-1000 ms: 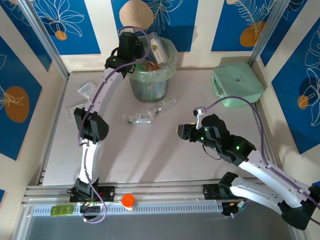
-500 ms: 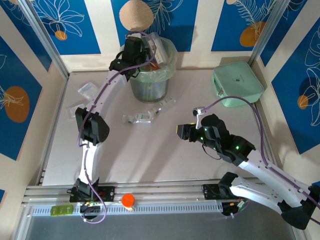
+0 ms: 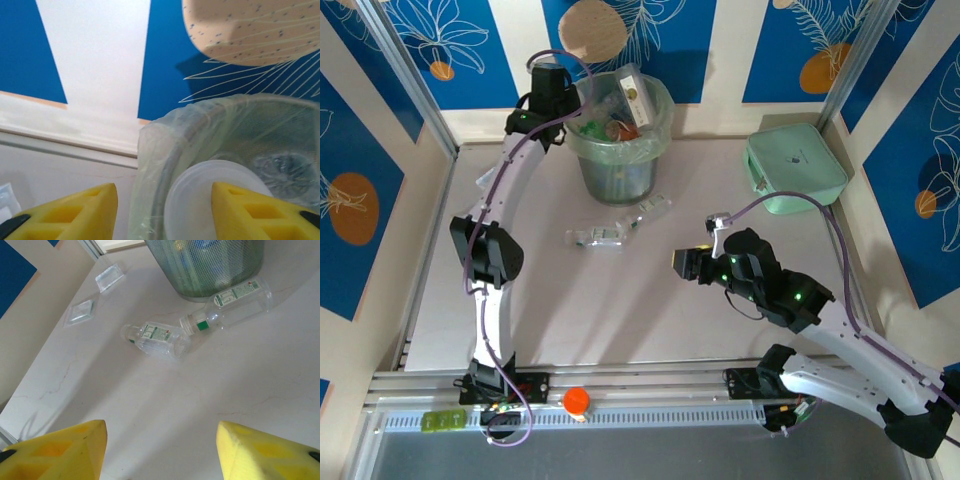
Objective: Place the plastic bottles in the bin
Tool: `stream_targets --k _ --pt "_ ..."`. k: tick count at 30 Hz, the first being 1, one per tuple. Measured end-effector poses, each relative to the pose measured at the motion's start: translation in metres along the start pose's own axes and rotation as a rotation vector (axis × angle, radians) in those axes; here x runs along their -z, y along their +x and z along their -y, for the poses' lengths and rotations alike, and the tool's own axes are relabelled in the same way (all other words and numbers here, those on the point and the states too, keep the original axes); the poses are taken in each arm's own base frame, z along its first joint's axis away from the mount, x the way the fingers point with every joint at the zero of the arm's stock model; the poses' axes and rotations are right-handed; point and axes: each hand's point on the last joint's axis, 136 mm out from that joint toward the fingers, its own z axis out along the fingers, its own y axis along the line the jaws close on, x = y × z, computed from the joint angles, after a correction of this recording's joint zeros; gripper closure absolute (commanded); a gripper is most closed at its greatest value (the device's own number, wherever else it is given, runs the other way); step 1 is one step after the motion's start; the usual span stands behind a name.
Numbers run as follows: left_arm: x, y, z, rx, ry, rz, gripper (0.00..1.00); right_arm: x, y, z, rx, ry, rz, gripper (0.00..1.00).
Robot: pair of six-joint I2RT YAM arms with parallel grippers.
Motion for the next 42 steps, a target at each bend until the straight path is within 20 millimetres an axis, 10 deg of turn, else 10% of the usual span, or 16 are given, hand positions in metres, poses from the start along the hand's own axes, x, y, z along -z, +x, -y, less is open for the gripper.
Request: stream_targets --k 13,23,27,35,42 --pt "0.013 -0.003 0.01 0.004 0.076 -0.027 0.27 0.0 -0.008 -0.013 0.035 -0.018 0.002 0.4" --pt "0.131 -0.029 -0.004 0.111 0.178 0.0 0.26 0.0 -0.02 -0.015 0.101 -0.001 0.001 0.39" --pt "0.171 0.012 -0.018 0.232 0.235 -0.061 0.25 -0.014 -0.017 -0.001 0.049 0.028 -0.044 0.39" --pt "0.186 0.177 -0.071 0.471 0.112 -0.374 0.21 -0.058 -0.019 0.035 -0.278 0.064 -0.131 0.36" --pt "0.212 0.211 -0.098 0.524 0.016 -0.439 0.2 -0.122 -0.016 0.063 -0.6 0.198 -0.251 0.27"
